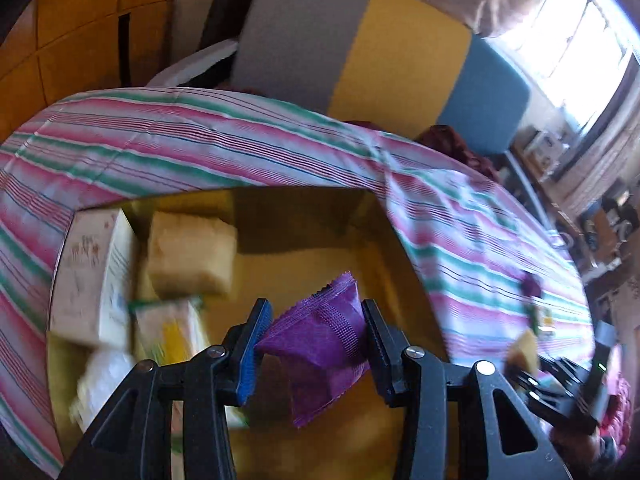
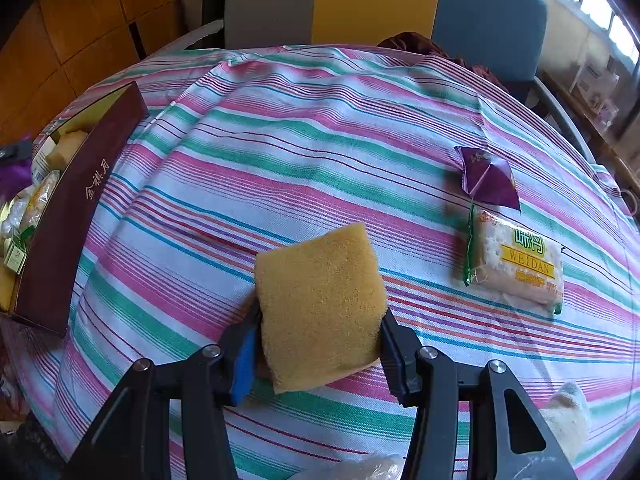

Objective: Organize objects
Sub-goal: 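Carry the purple sweet into the gold tray and open the left gripper, then carry the yellow sponge into the gold tray and open the right gripper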

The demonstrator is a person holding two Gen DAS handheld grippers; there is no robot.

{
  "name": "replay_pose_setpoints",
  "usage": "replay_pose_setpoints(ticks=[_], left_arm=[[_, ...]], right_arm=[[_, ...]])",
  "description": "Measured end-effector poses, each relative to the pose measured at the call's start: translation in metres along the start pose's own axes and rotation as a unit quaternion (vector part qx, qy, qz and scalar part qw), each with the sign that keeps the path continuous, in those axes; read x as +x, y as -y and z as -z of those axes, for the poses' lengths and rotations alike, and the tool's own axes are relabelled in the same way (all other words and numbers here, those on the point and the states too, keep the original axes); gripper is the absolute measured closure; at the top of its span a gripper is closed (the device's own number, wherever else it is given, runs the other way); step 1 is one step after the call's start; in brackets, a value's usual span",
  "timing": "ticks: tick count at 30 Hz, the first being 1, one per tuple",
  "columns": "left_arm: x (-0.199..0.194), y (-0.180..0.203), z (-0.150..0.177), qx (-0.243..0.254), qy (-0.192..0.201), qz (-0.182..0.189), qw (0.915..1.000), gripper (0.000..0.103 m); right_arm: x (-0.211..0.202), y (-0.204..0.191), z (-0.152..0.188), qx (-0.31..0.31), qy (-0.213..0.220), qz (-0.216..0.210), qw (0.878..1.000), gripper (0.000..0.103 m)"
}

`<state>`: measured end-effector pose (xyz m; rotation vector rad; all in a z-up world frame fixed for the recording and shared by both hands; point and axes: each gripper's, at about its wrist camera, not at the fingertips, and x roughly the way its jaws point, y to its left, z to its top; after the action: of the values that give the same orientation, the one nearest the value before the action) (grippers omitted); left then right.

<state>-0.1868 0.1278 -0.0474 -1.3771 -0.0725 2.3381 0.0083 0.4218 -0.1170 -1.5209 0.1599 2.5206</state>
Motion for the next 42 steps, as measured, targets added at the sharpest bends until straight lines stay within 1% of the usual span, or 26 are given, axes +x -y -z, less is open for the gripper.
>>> replay_pose_setpoints(ticks=[4,8,10,12,13,15,18,20,23,26,28,32,38,40,42], left_arm=[[0.023,-0.002,-0.018,0.017,-0.007,-0.026,0.9995,0.058],[0.043,-0.007,-0.033,0.038,-0.017,-0.031,0.9986,0.058],[0.055,-0.008,-0.040,0.053,-0.021,-0.041,0.9976,0.057],[0.067,-0.011,-0.045,0.060,-0.021,-0.058,0.9963,0.056],[0.071,-0.013,-0.047,0.059,-0.018,-0.064,0.9960,0.053],[0.075,-0.015,-0.051,0.061,-0.009,-0.072,0.9955,0.051],[0.078,-0.014,-0.050,0.068,-0.014,-0.079,0.9945,0.049],[0.076,-0.013,-0.048,0.074,-0.009,-0.086,0.9935,0.049],[0.069,-0.015,-0.046,0.064,-0.003,-0.085,0.9944,0.048],[0.053,-0.014,-0.042,0.063,0.014,-0.086,0.9942,0.043],[0.039,-0.012,-0.039,0.064,0.027,-0.093,0.9932,0.041],[0.009,-0.009,-0.030,0.051,0.049,-0.090,0.9934,0.041],[-0.037,0.008,0.008,0.047,0.069,-0.064,0.9944,0.041],[-0.054,0.016,0.026,0.046,0.089,-0.049,0.9938,0.041],[-0.068,0.026,0.042,0.060,0.101,-0.042,0.9922,0.041]], right_arm=[[0.000,0.000,0.000,0.000,0.000,0.000,1.000,0.050],[0.001,-0.001,0.000,0.000,0.001,0.001,1.000,0.050],[0.001,-0.001,-0.001,0.000,0.000,0.000,1.000,0.050],[0.001,-0.001,-0.001,0.001,0.000,0.000,1.000,0.050],[0.001,-0.001,-0.001,0.000,0.001,0.001,1.000,0.050],[0.002,-0.001,-0.001,-0.001,0.001,0.001,1.000,0.050],[0.002,-0.001,-0.001,-0.001,0.001,0.000,1.000,0.050],[0.002,-0.002,-0.001,-0.001,0.000,0.000,1.000,0.050],[0.002,-0.002,-0.001,-0.001,0.001,0.001,1.000,0.050],[0.002,-0.002,-0.001,-0.002,0.001,0.001,1.000,0.049],[0.002,-0.002,0.000,-0.002,0.001,0.001,1.000,0.049],[0.002,-0.003,0.000,-0.004,0.002,0.003,1.000,0.049],[0.002,-0.004,0.000,-0.009,0.004,0.008,1.000,0.049],[0.002,-0.004,0.000,-0.010,0.005,0.009,1.000,0.049],[0.002,-0.005,0.000,-0.011,0.006,0.010,1.000,0.049]])
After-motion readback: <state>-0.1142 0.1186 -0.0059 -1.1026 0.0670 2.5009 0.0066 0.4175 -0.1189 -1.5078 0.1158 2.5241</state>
